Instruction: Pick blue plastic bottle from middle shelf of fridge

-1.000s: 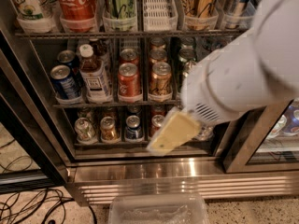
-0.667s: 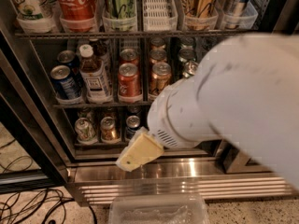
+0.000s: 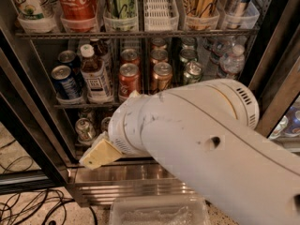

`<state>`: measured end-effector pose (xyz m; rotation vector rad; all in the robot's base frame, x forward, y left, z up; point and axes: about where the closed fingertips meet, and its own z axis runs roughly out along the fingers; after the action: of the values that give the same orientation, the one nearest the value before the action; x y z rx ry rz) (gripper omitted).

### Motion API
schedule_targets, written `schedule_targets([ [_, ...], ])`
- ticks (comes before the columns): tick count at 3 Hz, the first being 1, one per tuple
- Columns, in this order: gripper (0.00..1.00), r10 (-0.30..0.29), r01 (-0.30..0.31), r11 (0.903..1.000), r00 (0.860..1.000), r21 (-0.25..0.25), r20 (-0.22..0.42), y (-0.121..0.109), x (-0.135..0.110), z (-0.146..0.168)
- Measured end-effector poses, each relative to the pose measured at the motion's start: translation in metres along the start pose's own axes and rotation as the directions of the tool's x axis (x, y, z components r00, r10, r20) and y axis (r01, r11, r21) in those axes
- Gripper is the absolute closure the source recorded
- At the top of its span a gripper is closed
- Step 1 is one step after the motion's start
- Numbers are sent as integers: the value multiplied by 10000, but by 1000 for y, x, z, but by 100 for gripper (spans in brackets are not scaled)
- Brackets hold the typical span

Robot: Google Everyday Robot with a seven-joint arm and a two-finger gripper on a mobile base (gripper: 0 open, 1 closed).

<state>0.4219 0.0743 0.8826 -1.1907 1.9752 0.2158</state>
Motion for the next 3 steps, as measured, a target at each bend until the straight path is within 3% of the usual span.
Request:
schedule_targets([
  [1,0,1,-1,10000,10000,0,2,0,0,0],
  [2,0,321,-323,9995,9979,34,561,2,-1,12],
  [3,0,1030,-1028,9947,9858,-79,1329,9,3,47],
])
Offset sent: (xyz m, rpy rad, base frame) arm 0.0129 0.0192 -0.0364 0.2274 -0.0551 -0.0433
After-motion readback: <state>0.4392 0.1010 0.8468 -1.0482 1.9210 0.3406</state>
